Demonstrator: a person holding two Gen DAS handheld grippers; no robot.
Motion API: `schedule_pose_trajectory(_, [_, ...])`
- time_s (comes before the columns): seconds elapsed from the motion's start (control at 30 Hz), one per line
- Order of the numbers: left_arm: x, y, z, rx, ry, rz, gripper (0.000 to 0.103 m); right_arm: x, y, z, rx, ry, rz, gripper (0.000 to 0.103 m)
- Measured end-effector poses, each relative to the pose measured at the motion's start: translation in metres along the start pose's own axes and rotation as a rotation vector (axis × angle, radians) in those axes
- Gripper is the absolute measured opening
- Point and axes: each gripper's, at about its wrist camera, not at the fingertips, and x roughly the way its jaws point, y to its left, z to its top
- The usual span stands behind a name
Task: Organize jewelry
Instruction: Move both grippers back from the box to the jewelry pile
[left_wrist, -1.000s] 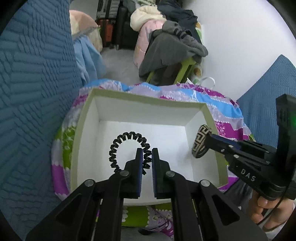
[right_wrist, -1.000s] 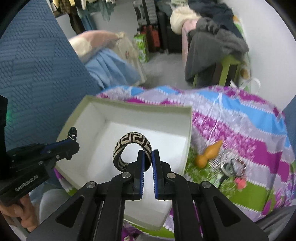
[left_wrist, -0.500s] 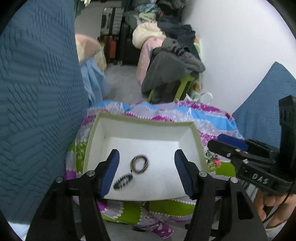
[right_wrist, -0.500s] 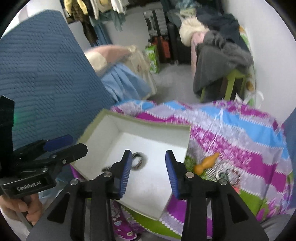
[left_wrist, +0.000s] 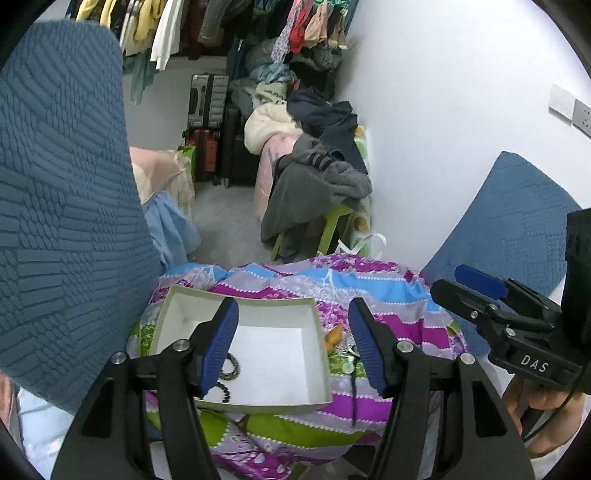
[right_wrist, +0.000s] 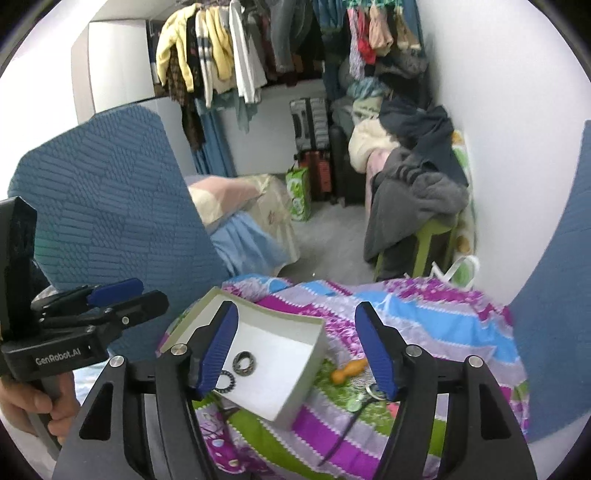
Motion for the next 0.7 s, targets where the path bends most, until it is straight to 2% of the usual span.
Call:
schedule_pose_trajectory(0.07, [-0.002,-0.009,0.0,-0.005,-0.006,-0.014,0.062,-0.009,-0.006,-0.003,-0.008,-0.01,0.014,0.065])
schedule_pose_trajectory(0.23, [-0.003,-0.032,-0.004,0.015,-0.018,-0.013,0.062,-0.027,-0.018,-0.012,-0.017,-0.045,-0.03,0.065])
schedule_pose_trajectory(0.33, [-0.002,-0.049,-0.009,0.045,-0.032,0.019,0.062,-0.036,-0.029,-0.018,-0.005,-0.061,-0.05,0.065])
schedule_pose_trajectory(0.7, [0.016,-0.083,-0.037,0.003,-0.001,-0.044,0.062,-0.051,-0.067,-0.052,0.023,-0.054,-0.105,0.065])
